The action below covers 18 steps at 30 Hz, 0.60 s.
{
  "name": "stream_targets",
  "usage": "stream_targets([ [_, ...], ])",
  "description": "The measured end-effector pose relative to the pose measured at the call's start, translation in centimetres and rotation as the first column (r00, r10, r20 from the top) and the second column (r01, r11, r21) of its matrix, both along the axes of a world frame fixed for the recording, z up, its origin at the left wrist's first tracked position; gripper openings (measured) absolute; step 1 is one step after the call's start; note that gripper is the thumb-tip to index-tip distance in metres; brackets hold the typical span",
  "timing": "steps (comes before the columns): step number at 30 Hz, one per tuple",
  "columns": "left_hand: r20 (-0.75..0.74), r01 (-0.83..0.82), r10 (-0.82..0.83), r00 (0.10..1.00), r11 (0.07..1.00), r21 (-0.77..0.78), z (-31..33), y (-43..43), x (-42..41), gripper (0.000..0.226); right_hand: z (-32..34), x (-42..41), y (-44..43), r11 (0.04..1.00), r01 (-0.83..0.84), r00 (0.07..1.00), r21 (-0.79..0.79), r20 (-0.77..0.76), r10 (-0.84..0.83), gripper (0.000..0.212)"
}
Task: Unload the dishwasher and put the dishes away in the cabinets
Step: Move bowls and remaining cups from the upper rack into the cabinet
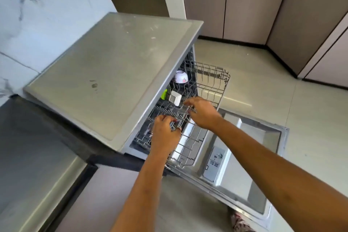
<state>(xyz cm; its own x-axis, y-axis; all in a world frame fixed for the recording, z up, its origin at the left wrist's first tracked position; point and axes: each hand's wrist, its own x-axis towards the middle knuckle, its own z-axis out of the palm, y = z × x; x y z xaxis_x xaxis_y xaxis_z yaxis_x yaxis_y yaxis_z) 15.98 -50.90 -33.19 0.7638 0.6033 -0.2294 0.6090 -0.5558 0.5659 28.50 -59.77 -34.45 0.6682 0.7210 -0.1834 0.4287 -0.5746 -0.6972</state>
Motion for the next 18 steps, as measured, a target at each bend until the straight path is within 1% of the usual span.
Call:
stream_targets([
  [3, -0.039, -0.073, 0.069, 0.997, 0.993, -0.092, -3.4, 2.1, 4.6, 0.027, -3.3, 4.7, 0.9, 0.998, -0.001, 1.000, -0.062, -0.013, 0.001, 0.039],
  [5, -0.062, -0.127, 0.120, 0.991, 0.984, -0.122, -6.0, 3.6, 7.3, 0.030, -5.7, 7.6, 1.9, 0.995, -0.007, 0.999, -0.099, -0.045, 0.003, 0.040],
  [9, -0.137, -0.205, 0.194, 0.971, 0.976, -0.072, -10.7, 7.0, 11.3, 0.037, -10.2, 12.7, 4.7, 0.989, 0.024, 0.997, -0.147, -0.070, -0.034, 0.040],
  [14, -0.109, -0.227, 0.230, 0.967, 0.973, 0.038, -15.6, 11.2, 14.9, 0.048, -13.9, 17.6, 9.0, 0.971, 0.066, 0.994, -0.230, -0.073, -0.084, 0.051],
  [18, -0.127, -0.290, 0.304, 0.944, 0.949, 0.123, -19.0, 14.0, 16.8, 0.058, -17.3, 20.2, 12.5, 0.983, 0.062, 0.996, -0.174, -0.058, -0.073, 0.053],
])
